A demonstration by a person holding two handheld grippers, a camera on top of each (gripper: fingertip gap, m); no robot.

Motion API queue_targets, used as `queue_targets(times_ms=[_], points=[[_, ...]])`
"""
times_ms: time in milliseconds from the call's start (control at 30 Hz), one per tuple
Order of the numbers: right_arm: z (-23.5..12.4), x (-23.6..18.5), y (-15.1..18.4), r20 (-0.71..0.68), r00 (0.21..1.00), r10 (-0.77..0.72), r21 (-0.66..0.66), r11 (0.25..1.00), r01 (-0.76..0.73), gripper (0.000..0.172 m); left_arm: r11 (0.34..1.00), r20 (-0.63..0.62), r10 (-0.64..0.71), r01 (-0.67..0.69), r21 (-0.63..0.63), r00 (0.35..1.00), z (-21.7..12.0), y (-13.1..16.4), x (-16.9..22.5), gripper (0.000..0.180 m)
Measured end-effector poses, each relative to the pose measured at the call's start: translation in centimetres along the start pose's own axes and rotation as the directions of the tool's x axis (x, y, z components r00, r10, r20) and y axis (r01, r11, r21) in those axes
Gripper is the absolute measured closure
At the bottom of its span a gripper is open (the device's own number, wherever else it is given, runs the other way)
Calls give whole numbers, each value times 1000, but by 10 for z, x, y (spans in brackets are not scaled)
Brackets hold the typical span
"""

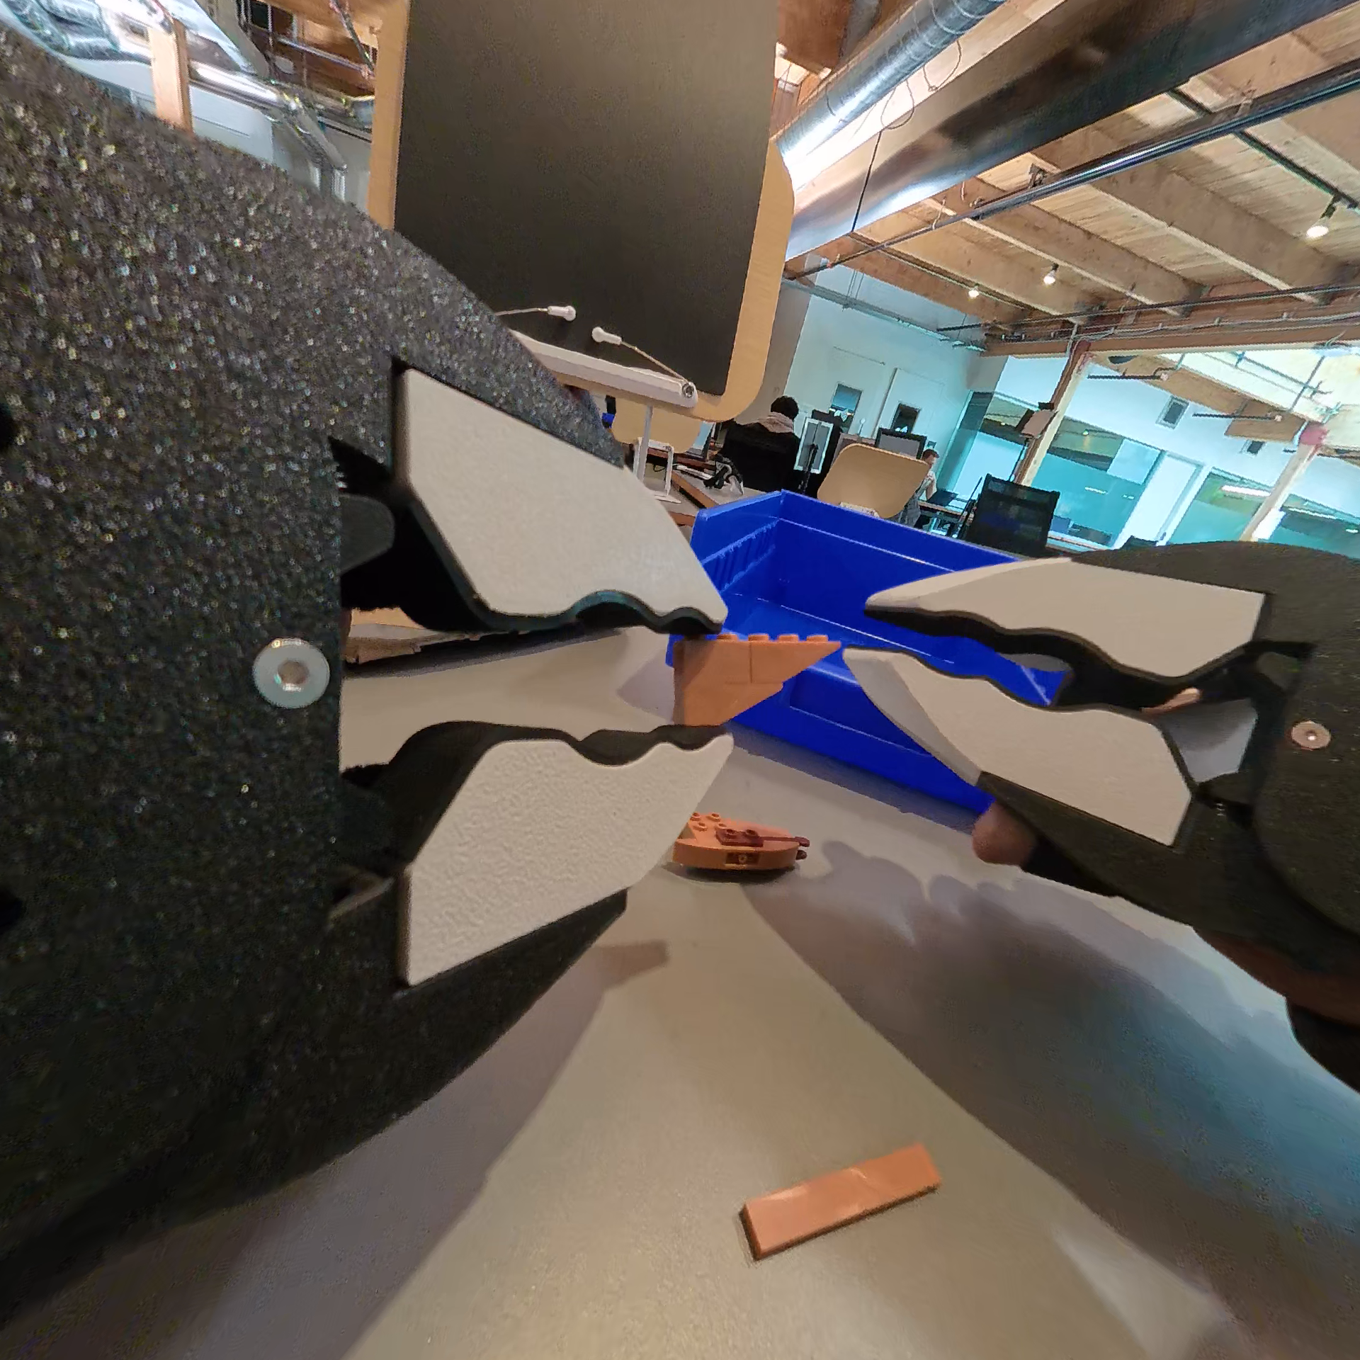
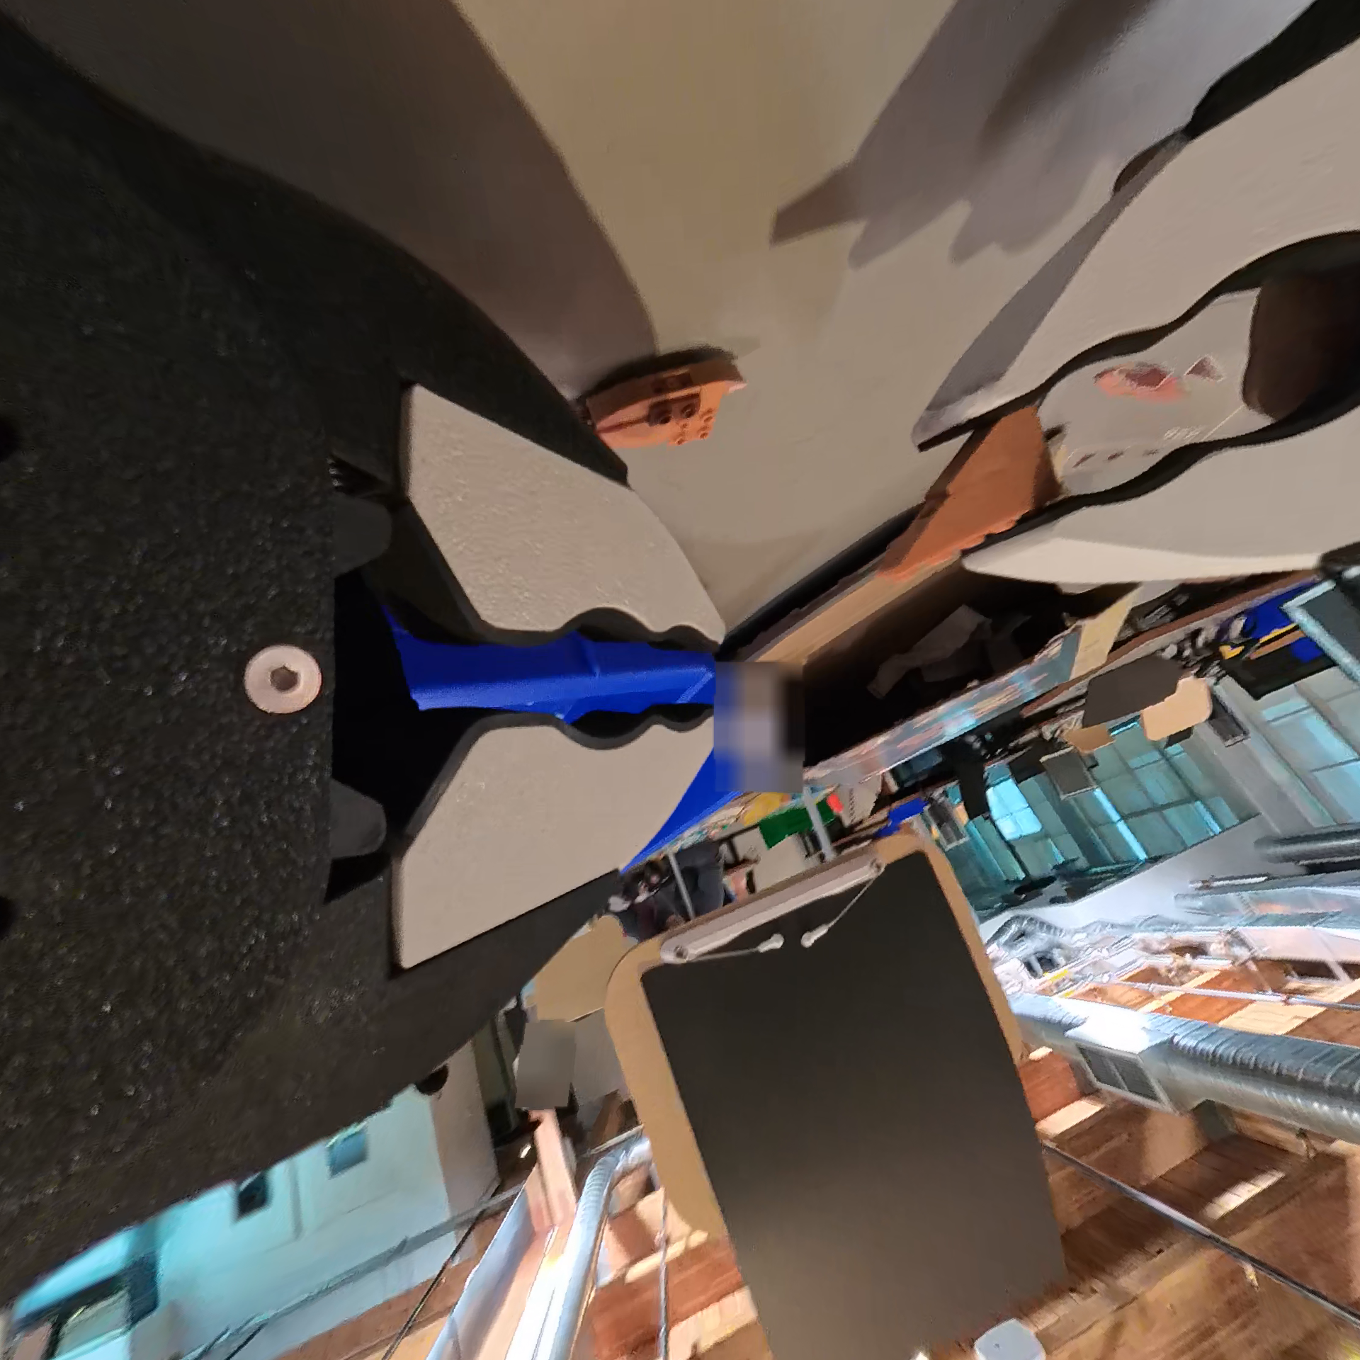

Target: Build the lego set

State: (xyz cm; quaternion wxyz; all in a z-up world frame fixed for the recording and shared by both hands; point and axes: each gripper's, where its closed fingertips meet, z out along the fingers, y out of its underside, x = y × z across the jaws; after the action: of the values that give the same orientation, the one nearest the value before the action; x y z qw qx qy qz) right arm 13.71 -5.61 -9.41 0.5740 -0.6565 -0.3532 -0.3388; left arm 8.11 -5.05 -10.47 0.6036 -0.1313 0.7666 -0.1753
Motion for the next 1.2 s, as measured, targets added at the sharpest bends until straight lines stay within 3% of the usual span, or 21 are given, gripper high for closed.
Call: queue_targets(times_ms=[267,500,567,667,933,1033,1100,1200], points=[[-15,-15,-28,138,990,-22,163,987,0,144,998,-32,46,-45,34,998,-1,-6,9,157],[-12,-40,-40,187,974,-124,184,979,90,139,997,-63,51,-47,60,997,-2,-9,15,157],[-11,-44,-42,187,972,-142,189,976,106,142,996,-83,56,-50,69,995,-2,-10,19,157],[-10,-49,-44,189,966,-175,194,971,139,160,996,-97,66,-59,72,993,-2,-11,22,157],[-12,-42,-41,175,967,-185,186,971,152,164,995,-100,20,-10,94,995,-4,-10,19,154],[-12,-31,-38,129,977,-170,172,974,147,163,992,-113,-57,69,106,992,-7,-9,13,150],[-13,-24,-37,97,981,-166,171,974,148,164,968,-181,-197,221,123,964,-9,-10,11,147],[-14,-18,-41,45,982,-186,177,968,175,164,834,-316,-473,534,140,822,-13,-18,5,147]])
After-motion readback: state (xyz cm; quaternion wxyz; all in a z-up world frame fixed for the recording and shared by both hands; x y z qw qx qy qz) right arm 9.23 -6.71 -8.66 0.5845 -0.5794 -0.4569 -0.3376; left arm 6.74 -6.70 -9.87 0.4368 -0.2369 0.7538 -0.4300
